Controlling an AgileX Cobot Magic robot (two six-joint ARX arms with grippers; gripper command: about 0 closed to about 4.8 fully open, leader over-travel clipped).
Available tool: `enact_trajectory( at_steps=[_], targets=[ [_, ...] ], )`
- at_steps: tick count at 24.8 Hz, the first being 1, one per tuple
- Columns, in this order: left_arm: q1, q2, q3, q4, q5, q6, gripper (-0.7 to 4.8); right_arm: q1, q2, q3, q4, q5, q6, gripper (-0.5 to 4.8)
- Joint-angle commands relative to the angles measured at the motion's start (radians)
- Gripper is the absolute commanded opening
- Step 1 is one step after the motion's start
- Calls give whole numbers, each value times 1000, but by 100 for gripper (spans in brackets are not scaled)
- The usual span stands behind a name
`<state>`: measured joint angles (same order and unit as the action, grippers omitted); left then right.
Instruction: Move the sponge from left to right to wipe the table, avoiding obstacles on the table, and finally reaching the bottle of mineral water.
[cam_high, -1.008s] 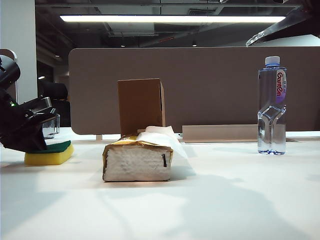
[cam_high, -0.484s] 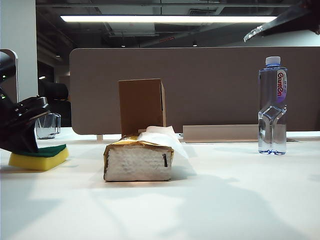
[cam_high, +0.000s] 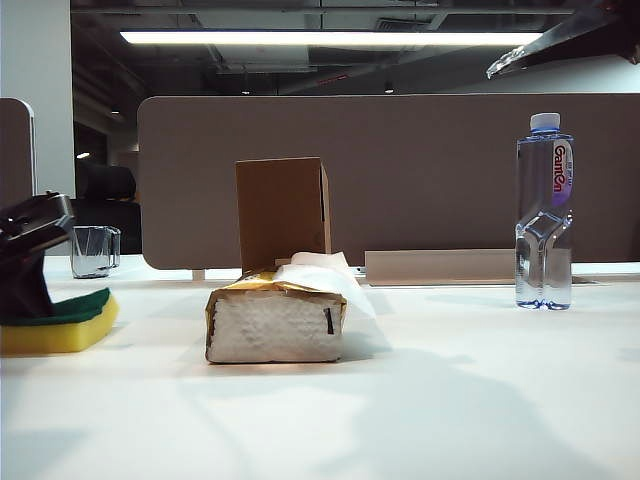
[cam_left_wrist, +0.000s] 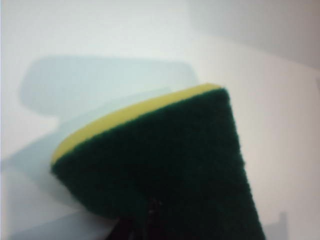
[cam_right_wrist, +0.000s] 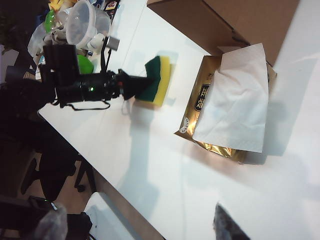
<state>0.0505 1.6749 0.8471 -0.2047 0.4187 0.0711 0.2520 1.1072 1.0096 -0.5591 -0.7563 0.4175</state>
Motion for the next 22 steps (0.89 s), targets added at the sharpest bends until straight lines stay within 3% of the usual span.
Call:
enact_trajectory(
  at_steps=[1,12,22],
  targets=[
    [-5,-9,-67,-169,-40,7,-6,1,-3,6,10,-6,-7,377],
    [-6,-45,-178,-178,-11,-45,-6,1,-3,6,10,-10,-7,377],
    [-5,-239,-335,-210,-13,-81,-6,1,-3,6,10,-9,-26,377]
  ],
)
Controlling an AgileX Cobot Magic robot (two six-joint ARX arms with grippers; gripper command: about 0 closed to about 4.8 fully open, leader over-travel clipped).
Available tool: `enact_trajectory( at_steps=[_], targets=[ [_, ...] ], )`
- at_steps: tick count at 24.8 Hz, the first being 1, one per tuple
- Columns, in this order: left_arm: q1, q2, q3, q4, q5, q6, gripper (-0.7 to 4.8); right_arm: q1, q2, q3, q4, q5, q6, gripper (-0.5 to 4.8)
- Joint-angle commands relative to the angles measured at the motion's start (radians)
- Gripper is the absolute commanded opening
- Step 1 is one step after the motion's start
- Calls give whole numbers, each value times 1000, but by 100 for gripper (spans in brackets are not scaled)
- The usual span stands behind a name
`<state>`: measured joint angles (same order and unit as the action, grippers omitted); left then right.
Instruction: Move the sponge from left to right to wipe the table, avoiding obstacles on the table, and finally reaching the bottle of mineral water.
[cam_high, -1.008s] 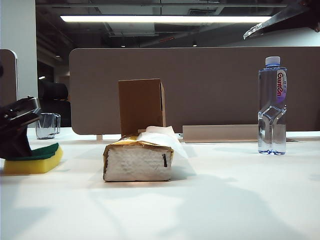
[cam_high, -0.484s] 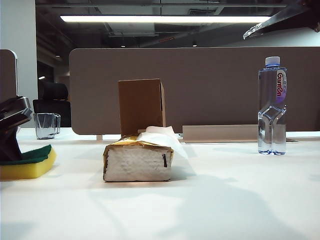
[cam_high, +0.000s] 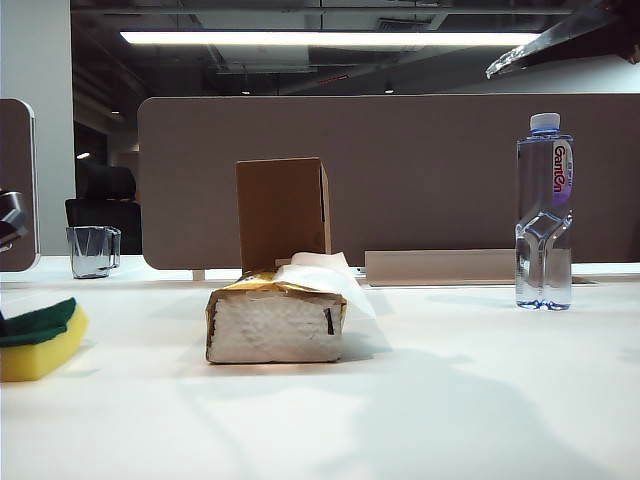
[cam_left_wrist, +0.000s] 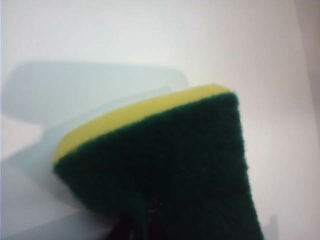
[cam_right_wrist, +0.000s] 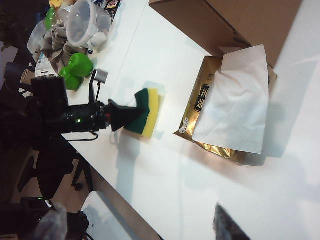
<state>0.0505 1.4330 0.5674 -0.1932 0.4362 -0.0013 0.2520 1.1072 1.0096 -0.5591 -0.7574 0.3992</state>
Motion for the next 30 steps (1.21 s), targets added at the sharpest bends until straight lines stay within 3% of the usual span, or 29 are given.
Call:
enact_trajectory(
  at_steps=[1,5,11,20,30],
  targets=[
    [-5,-14,-77,-223,-28,-14,-6,1,-3,6,10,-8,-7,377],
    [-5,-62,-118,-229,-26,-38,-6,1,-3,6,10,-8,-7,377],
    [-6,-147,-152,-238,62,-103,-6,1,-3,6,10,-8,-7,377],
    [-6,-294,-175,-288,62,-150,-6,1,-3,6,10,-16,-7,377],
    [-37,-298,-201,-266,84,-175,-6,1,-3,6,10,-27,-8,377]
  ],
)
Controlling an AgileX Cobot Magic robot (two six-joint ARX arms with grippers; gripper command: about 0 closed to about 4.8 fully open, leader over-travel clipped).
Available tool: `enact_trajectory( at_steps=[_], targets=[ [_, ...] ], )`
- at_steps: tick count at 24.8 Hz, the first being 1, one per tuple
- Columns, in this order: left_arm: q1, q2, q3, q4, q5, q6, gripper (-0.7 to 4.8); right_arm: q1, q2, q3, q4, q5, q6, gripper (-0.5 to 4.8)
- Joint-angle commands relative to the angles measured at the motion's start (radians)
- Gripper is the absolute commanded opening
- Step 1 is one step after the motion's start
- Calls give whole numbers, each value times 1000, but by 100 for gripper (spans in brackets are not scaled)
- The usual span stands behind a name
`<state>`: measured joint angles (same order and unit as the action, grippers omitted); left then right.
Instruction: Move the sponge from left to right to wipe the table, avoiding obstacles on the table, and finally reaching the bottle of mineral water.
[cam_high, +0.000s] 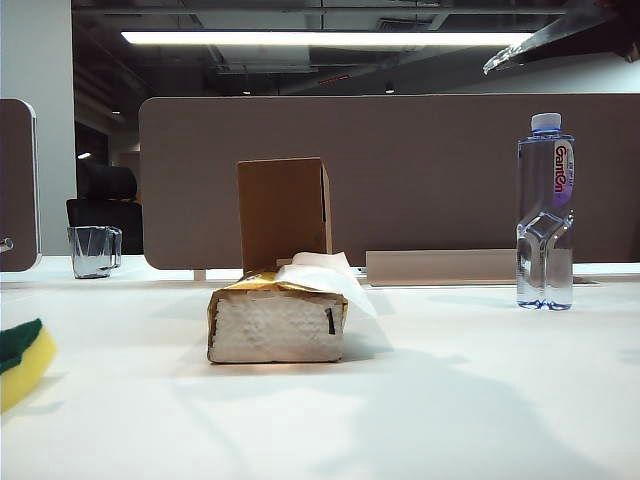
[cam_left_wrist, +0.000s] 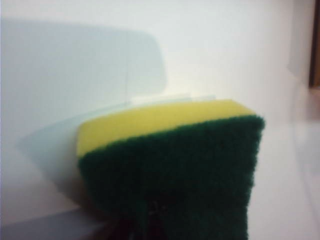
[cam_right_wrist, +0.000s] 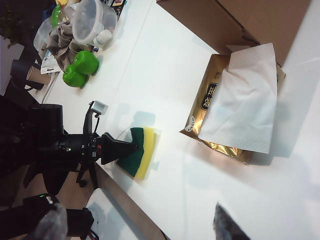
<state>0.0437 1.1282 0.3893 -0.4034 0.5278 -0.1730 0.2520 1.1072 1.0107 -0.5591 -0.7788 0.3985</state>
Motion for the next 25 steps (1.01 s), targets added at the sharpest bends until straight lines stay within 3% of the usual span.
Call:
enact_trajectory(
  at_steps=[1,13,17,25],
  targets=[
    [-49,6,-26,-48,-11,-4,-6,1,-3,5,10,-5,-7,377],
    [-317,7,-33,142,-84,-166,-6,1,-3,5,10,-6,-7,377],
    [-426,7,-33,187,-150,-231,-6,1,-3,5,10,-9,-7,377],
    [-520,67,-33,319,-190,-295,-6,1,-3,5,10,-10,-7,377]
  ],
)
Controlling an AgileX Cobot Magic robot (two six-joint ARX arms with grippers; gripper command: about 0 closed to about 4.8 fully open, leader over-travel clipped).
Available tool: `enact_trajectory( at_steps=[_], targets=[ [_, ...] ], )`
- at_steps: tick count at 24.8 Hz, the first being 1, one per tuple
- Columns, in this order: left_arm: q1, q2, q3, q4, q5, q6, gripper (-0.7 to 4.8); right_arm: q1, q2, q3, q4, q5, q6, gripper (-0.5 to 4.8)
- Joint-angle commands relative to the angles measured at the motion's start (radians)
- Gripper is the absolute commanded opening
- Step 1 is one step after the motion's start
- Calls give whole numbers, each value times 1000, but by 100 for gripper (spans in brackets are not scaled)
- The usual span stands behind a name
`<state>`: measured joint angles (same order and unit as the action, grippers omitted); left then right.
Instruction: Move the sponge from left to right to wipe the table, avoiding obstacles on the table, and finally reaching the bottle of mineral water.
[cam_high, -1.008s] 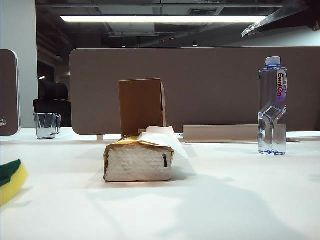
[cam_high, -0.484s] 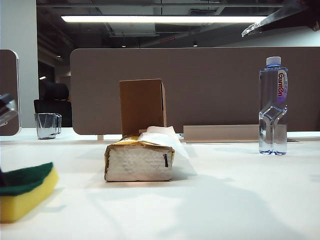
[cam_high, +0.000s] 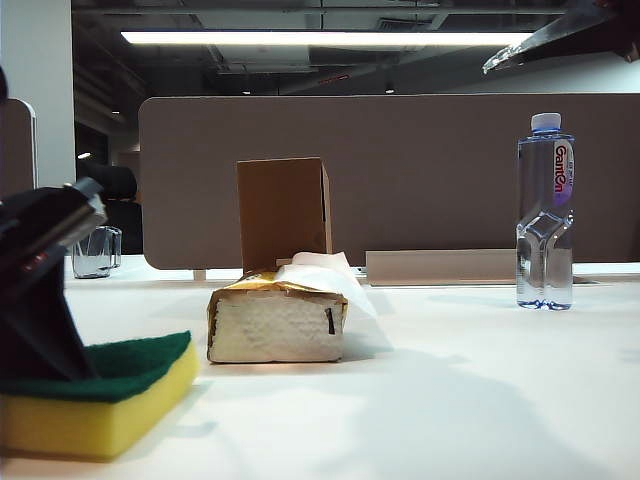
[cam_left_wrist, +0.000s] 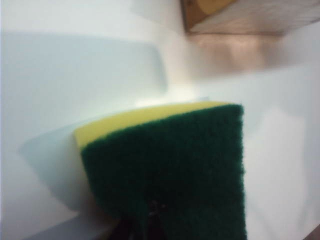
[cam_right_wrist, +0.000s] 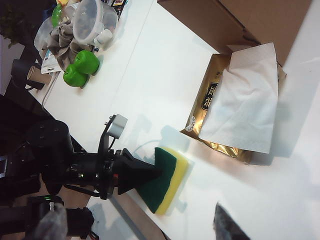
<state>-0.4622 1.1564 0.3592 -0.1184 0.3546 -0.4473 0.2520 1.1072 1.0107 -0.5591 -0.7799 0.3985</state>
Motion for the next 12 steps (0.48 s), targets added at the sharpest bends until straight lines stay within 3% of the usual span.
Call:
enact_trajectory(
  at_steps=[1,7,12],
  targets=[
    [-18,58,-3,49,-14,-29,-6,1,-3,5,10,-8,-7,377],
    [-41,183,4,173,52,-77,-6,1,-3,5,9,-19,-7,377],
    [-109,223,17,232,48,-106,-6,2,-3,5,-3,-48,-7,377]
  ],
)
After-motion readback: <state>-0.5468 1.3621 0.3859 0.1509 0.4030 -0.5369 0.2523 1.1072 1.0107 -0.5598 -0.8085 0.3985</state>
